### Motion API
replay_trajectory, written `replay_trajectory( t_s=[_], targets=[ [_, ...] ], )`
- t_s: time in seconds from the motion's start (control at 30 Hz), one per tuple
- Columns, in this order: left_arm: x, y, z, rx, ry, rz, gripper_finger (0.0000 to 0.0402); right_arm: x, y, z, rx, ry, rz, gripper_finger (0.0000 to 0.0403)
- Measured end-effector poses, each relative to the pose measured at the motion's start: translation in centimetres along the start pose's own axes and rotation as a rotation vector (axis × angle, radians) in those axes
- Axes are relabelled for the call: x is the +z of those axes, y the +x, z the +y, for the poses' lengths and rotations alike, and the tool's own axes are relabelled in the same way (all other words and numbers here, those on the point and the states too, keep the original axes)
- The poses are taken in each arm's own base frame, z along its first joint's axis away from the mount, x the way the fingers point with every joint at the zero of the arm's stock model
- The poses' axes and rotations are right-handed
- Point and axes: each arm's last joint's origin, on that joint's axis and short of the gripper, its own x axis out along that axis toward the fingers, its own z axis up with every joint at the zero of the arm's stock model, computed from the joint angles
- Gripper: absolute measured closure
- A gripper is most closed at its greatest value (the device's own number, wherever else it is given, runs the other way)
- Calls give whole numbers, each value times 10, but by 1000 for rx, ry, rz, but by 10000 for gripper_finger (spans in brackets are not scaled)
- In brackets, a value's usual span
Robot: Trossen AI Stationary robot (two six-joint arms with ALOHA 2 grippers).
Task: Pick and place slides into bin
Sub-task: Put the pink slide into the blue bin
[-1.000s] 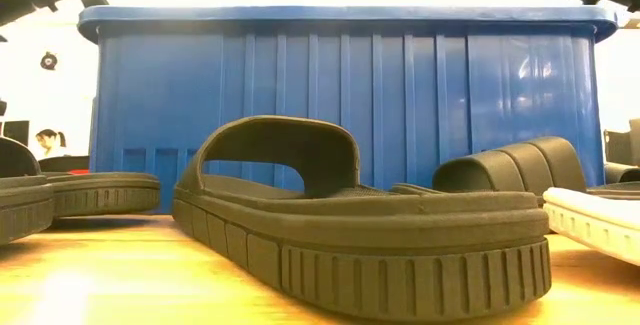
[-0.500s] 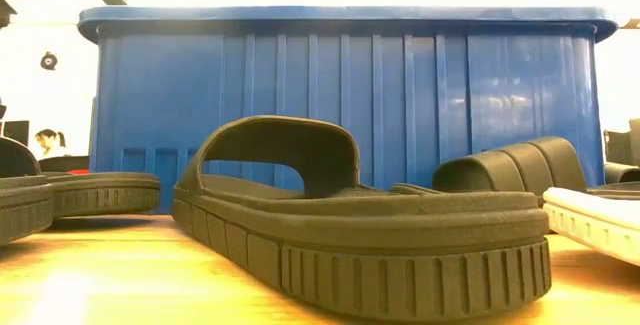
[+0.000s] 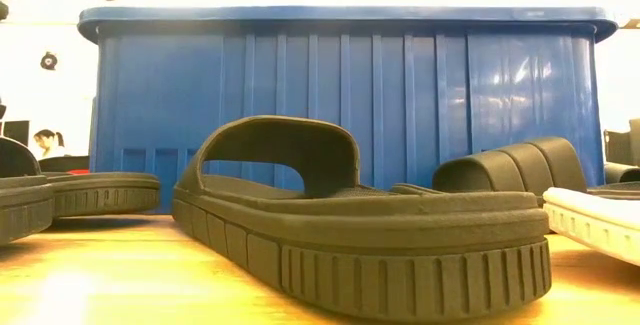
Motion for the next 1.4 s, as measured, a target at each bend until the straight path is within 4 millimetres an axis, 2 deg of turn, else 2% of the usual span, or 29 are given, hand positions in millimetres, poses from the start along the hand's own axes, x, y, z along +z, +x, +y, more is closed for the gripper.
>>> replay_trajectory(
  t_s=[0.23, 0.47, 0.63, 0.8, 1.0, 1.2, 1.4],
  targets=[
    [-8, 3, 6, 226, -102, -6, 210, 20, -1, 5, 0, 64, 0, 216],
    [-15, 17, -1, 152, -146, 54, 210, 35, 1, 12, 108, 40, 5, 218],
    [-20, 34, -9, 101, -71, 103, 210, 37, 3, 13, 129, 113, 17, 221],
    [-20, 43, -13, 85, -21, 110, 210, 32, 4, 13, 118, 203, 63, 221],
    [-23, 39, -12, 45, -21, 135, 210, 14, 12, 9, 1, 327, 224, 228],
    [-23, 29, -8, 39, -26, 140, 210, -4, 34, 9, -139, 438, 361, 230],
    [-18, 26, -8, 36, -33, 119, 210, -13, 59, 16, -98, 538, 490, 230]
  ],
)
